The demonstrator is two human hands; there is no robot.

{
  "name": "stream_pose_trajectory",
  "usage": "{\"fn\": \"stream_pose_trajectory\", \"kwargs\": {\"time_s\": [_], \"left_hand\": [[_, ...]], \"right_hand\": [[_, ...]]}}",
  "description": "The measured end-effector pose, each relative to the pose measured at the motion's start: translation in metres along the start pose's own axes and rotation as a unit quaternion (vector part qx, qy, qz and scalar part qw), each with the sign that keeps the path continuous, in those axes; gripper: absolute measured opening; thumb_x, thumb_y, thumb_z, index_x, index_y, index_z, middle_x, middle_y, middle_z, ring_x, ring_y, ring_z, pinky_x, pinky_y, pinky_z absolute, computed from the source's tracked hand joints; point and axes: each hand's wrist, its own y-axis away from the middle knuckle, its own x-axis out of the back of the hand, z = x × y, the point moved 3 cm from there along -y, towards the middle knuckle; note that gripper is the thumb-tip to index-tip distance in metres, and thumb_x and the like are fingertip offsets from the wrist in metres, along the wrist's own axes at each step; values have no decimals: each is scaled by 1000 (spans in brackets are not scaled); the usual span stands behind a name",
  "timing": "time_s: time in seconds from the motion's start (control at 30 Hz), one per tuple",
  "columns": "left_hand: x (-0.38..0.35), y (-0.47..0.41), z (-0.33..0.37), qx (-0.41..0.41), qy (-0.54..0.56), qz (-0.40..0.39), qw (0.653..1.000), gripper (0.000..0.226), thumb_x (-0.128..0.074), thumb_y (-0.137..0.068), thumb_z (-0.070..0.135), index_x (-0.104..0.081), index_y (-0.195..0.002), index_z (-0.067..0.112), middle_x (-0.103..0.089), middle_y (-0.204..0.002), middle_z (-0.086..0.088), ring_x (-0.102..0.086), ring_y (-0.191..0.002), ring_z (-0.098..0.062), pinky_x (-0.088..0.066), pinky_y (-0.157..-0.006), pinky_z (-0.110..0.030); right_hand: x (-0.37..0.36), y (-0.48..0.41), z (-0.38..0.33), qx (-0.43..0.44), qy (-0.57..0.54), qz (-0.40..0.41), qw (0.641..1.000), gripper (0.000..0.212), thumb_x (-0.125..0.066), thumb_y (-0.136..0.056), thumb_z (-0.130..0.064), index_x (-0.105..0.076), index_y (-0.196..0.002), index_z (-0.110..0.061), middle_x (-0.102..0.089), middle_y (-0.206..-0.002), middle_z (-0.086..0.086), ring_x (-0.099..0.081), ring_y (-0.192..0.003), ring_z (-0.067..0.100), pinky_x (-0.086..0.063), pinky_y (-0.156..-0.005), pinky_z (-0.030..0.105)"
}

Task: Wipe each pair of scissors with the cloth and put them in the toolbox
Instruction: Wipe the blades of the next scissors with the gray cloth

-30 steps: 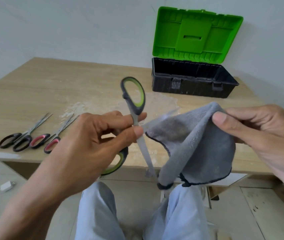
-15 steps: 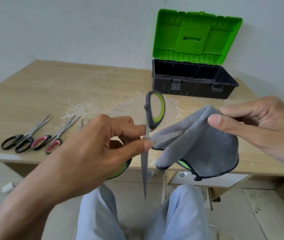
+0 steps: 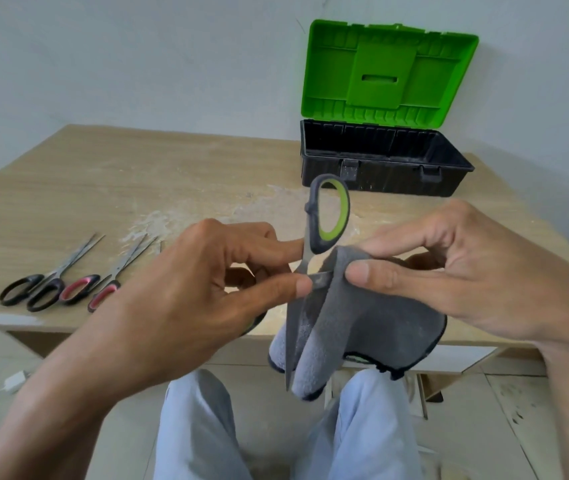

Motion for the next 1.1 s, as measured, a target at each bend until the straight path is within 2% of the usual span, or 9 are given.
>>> {"fn": "stream_pose_trajectory", "kwargs": {"time_s": [0.1, 0.17, 0.3, 0.5, 0.57, 0.7, 0.87, 1.03, 1.1], "left_hand": [[0, 1, -2, 17, 22, 5, 1000, 18, -66, -86, 35, -80, -92, 24, -54, -69, -5, -52, -61, -21, -45, -61, -21], [0, 0, -5, 35, 37, 16, 999, 20, -68, -83, 36, -80, -97, 27, -58, -71, -4, -53, -60, -26, -46, -59, -25], [1, 0, -11, 82, 92, 33, 992, 31, -74, -77, 34, -77, -107, 28, -71, -77, 5, -59, -59, -10, -49, -58, -19], [4, 0, -11, 108, 94, 65, 988, 19, -79, -72, 26, -81, -91, 28, -78, -78, 10, -67, -63, 0, -53, -60, -13], [5, 1, -10, 110, 85, 68, 988, 14, -79, -73, 25, -82, -86, 30, -77, -74, 10, -66, -60, 2, -53, -60, -13], [4, 1, -11, 111, 50, 71, 990, 8, -77, -75, 31, -80, -83, 31, -75, -73, 12, -65, -62, 4, -52, -63, -12], [3, 2, -11, 110, 24, 77, 991, 5, -76, -77, 34, -78, -83, 34, -75, -74, 14, -68, -71, 2, -57, -66, -20], [-1, 6, -17, 139, 88, 34, 986, 12, -77, -73, 35, -79, -84, 29, -74, -72, 4, -65, -64, -2, -51, -61, -16], [-2, 8, -17, 145, 98, 22, 984, 12, -77, -73, 34, -80, -84, 30, -75, -73, 4, -66, -63, -2, -50, -61, -14]], "right_hand": [[-5, -2, 1, 7, 5, 3, 1000, 24, -72, -89, -43, -85, -107, -34, -82, -104, -17, -76, -101, 1, -59, -93, 36], [-7, -4, 3, 22, 15, 25, 999, 19, -73, -88, -43, -86, -100, -35, -82, -89, -6, -74, -80, 7, -56, -73, 27], [-6, -7, 9, 21, -29, 55, 998, 20, -78, -85, -39, -87, -92, -23, -81, -82, 7, -76, -81, 31, -57, -69, 37], [-6, -5, 19, -44, -101, 24, 994, 29, -81, -88, -44, -87, -97, -16, -78, -92, 29, -72, -87, 57, -54, -66, 57], [-7, -5, 22, -52, -103, 24, 993, 37, -79, -90, -47, -86, -98, -11, -75, -96, 35, -65, -94, 64, -55, -75, 61], [-12, -5, 21, -44, -104, 40, 993, 26, -74, -91, -48, -87, -101, -29, -82, -101, 16, -72, -106, 49, -51, -99, 67], [-25, -8, 14, -23, -59, 65, 996, 22, -74, -89, -36, -86, -106, -27, -83, -101, -15, -78, -100, 4, -61, -94, 33], [-29, -5, 14, -12, -29, 37, 999, 20, -77, -87, -38, -86, -102, -29, -82, -96, -19, -78, -92, 1, -61, -80, 22], [-26, -4, 14, -15, -29, 1, 999, 21, -77, -87, -37, -86, -103, -28, -83, -98, -14, -80, -96, 8, -63, -83, 28]]}}
